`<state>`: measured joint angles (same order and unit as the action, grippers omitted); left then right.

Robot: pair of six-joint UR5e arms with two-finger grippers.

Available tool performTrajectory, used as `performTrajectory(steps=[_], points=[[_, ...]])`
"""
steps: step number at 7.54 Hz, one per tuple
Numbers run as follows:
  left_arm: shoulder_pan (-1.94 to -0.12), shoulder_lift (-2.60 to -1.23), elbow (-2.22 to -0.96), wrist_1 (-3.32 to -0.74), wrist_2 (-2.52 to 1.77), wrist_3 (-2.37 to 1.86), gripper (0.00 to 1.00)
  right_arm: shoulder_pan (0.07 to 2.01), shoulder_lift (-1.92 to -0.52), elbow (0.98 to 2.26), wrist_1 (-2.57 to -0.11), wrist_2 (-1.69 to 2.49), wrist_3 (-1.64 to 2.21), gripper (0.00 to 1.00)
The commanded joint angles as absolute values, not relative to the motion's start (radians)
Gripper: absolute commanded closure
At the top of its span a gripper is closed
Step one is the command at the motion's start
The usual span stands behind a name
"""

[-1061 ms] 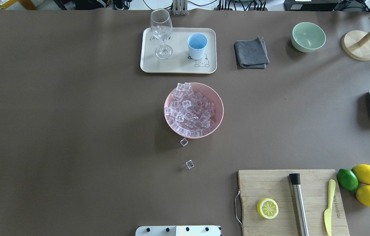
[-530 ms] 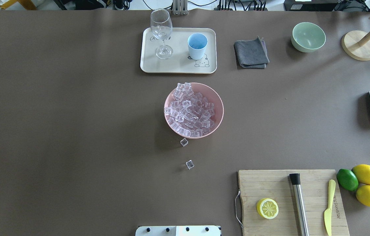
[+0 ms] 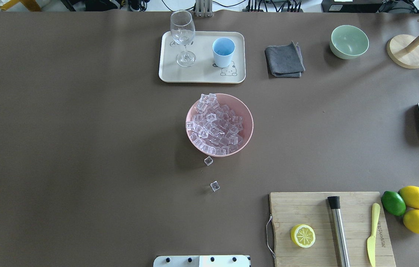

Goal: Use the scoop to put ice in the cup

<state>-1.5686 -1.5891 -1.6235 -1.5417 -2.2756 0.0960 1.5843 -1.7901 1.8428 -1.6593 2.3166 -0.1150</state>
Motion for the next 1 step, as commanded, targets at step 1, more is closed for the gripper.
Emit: performTrajectory(steps=[1], points=[[-1.569,-1.589,-1.624,-1.542,-2.276,0.097,0.01,1.585,-1.790,1.844,-1.660,2.316,-0.115,0.01]])
